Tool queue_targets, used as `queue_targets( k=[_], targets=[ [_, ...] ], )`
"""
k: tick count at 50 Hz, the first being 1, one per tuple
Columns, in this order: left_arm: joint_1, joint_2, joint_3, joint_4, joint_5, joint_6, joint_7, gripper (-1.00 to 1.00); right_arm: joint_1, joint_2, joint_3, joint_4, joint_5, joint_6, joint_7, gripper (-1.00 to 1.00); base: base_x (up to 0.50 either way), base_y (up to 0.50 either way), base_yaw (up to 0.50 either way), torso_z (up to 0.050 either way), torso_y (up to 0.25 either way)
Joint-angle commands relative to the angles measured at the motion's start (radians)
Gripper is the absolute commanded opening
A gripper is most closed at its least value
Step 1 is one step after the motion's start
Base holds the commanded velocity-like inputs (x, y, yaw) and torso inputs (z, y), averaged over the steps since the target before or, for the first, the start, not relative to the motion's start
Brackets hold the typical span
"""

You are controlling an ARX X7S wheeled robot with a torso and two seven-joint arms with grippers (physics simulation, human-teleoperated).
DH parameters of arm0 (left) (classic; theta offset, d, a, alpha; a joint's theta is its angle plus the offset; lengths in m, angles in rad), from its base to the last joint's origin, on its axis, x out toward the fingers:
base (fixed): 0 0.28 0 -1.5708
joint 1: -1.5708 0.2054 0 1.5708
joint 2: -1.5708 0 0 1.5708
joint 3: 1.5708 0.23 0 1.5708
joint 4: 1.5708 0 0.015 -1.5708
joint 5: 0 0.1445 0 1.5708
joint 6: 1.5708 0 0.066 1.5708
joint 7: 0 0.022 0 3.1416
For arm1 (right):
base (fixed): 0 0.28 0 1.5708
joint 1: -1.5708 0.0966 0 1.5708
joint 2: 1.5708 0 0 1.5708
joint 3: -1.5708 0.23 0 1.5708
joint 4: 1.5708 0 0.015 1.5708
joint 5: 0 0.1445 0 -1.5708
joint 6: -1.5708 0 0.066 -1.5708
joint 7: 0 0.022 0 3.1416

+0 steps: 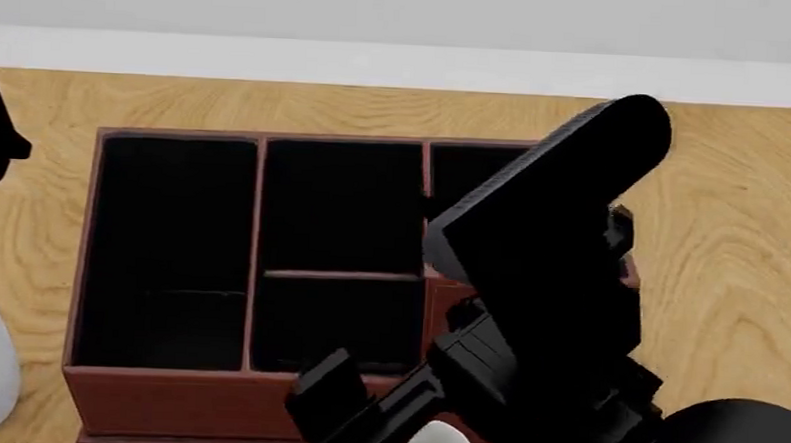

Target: Pick up the book and place it in the right compartment of the caddy.

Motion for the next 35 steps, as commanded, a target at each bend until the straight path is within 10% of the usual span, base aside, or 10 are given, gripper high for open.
queue_targets(
  k=[1,35],
  targets=[
    [0.002,-0.007,-0.007,0.009,-0.008,-0.002,-0.008,1.0,0.02,0.082,-0.128,0.021,0.173,0.027,0.051,1.0,0.0,0.0,0.0,0.0,0.0],
    [0.036,-0.011,-0.006,-0.03,-0.009,0.065,-0.007,1.0,-0.093,0.205,-0.414,0.032,-0.057,-0.105,-0.081,1.0,0.0,0.0,0.0,0.0,0.0]
  ],
)
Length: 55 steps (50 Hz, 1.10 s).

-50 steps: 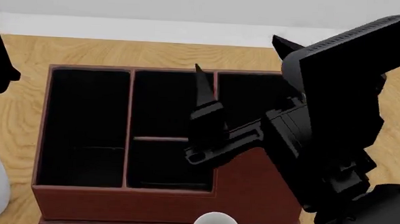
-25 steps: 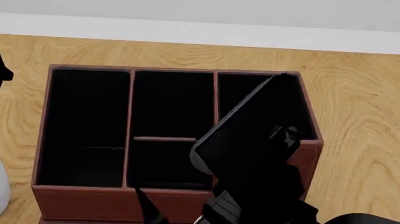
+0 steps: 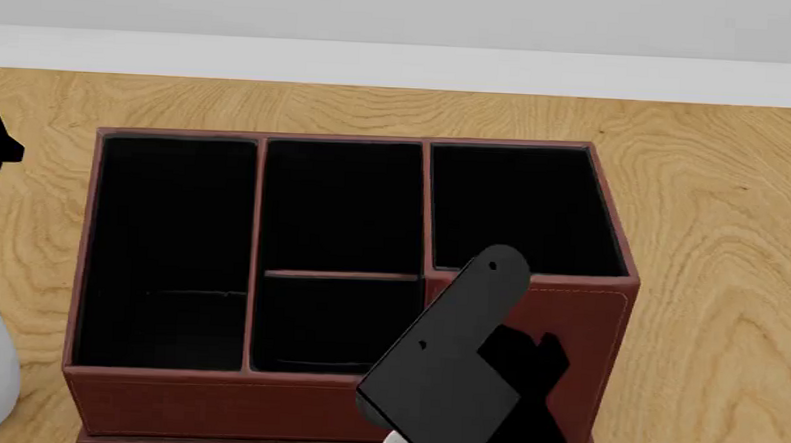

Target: Pick up the book and place it in the right compartment of the caddy.

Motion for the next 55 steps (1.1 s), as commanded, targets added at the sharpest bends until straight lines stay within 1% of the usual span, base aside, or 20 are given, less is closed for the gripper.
queue_targets(
  k=[1,22,42,55],
  targets=[
    [0.008,-0.001,0.004,-0.013,0.0,0.017,-0.001,1.0,-0.037,0.04,-0.089,0.01,-0.082,-0.044,-0.04,1.0,0.0,0.0,0.0,0.0,0.0],
    [0.015,-0.008,0.006,-0.014,-0.008,0.023,-0.012,1.0,-0.125,0.092,-0.191,-0.016,-0.126,-0.086,-0.08,1.0,0.0,0.0,0.0,0.0,0.0],
    [0.032,-0.015,0.005,-0.02,-0.013,0.038,-0.019,1.0,-0.141,0.085,-0.272,0.004,-0.182,-0.126,-0.107,1.0,0.0,0.0,0.0,0.0,0.0],
    [0.035,-0.018,0.005,-0.022,-0.019,0.043,-0.023,1.0,-0.147,0.081,-0.356,0.063,-0.275,-0.186,-0.155,1.0,0.0,0.0,0.0,0.0,0.0]
  ],
)
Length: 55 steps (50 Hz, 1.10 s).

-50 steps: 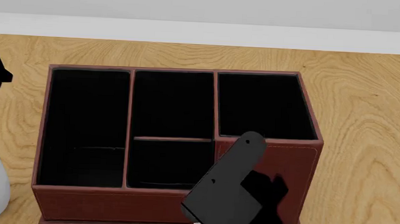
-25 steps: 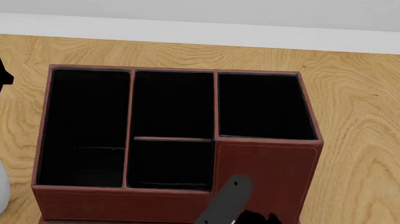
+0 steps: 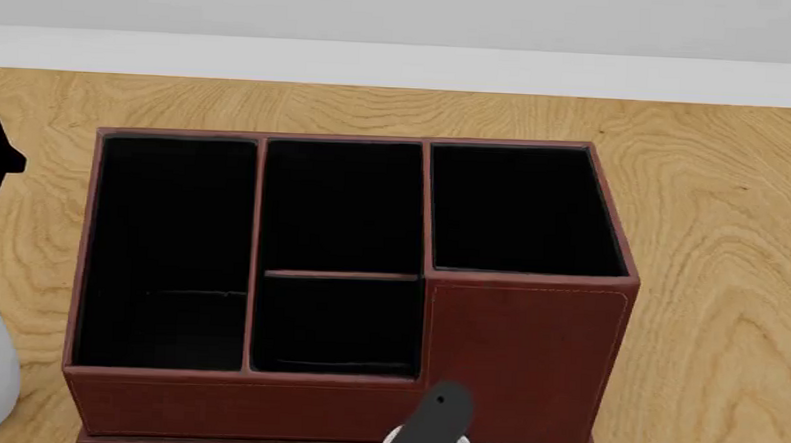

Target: Pick up the book and place it in the right compartment of the caddy.

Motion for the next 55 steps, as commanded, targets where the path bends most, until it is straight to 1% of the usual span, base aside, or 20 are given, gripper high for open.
queue_targets(
  k=[1,12,33,55],
  targets=[
    [0.004,-0.004,-0.001,-0.003,-0.005,0.005,-0.003,1.0,-0.006,-0.004,-0.067,0.044,-0.069,-0.045,-0.035,1.0,0.0,0.0,0.0,0.0,0.0],
    [0.004,-0.009,0.0,-0.006,-0.009,0.009,-0.007,1.0,-0.022,-0.008,-0.118,0.074,-0.114,-0.081,-0.057,1.0,0.0,0.0,0.0,0.0,0.0],
    [0.019,-0.014,0.002,-0.02,-0.01,0.033,-0.011,1.0,-0.072,0.004,-0.17,0.089,-0.141,-0.109,-0.062,1.0,0.0,0.0,0.0,0.0,0.0],
    [0.028,-0.02,0.002,-0.022,-0.018,0.042,-0.02,1.0,-0.082,-0.005,-0.221,0.16,-0.201,-0.147,-0.07,1.0,0.0,0.0,0.0,0.0,0.0]
  ],
)
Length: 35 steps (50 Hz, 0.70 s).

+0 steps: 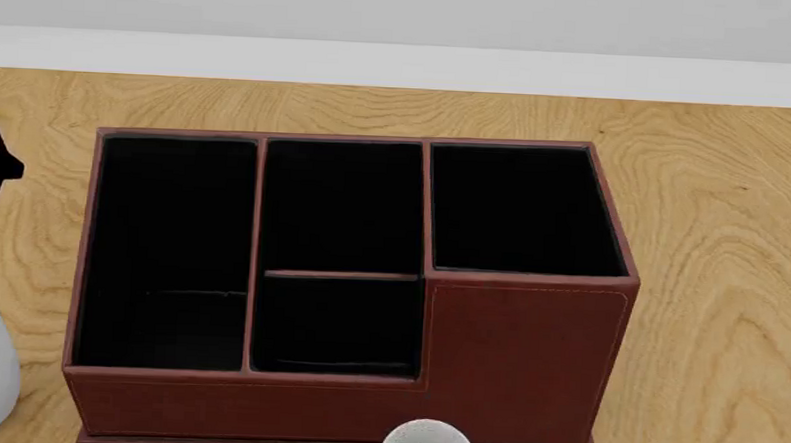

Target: Pick up the book and place it in the right compartment of the caddy.

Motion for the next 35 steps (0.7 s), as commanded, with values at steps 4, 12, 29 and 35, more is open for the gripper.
queue_targets(
  k=[4,12,29,35],
  targets=[
    [0.006,-0.005,0.0,0.0,-0.006,0.004,-0.006,1.0,-0.005,-0.01,-0.031,0.048,-0.041,-0.034,-0.009,1.0,0.0,0.0,0.0,0.0,0.0],
    [0.009,-0.009,-0.001,0.008,-0.01,0.0,-0.013,1.0,-0.011,-0.012,-0.046,0.065,-0.056,-0.051,-0.016,1.0,0.0,0.0,0.0,0.0,0.0],
    [0.008,-0.014,0.003,0.0,-0.011,0.009,-0.019,1.0,-0.011,-0.012,-0.052,0.064,-0.053,-0.055,-0.015,-1.0,0.0,0.0,0.0,0.0,0.0],
    [0.0,-0.018,0.002,0.007,-0.018,-0.001,-0.024,1.0,-0.004,-0.01,-0.044,0.046,-0.041,-0.048,-0.011,-1.0,0.0,0.0,0.0,0.0,0.0]
  ],
)
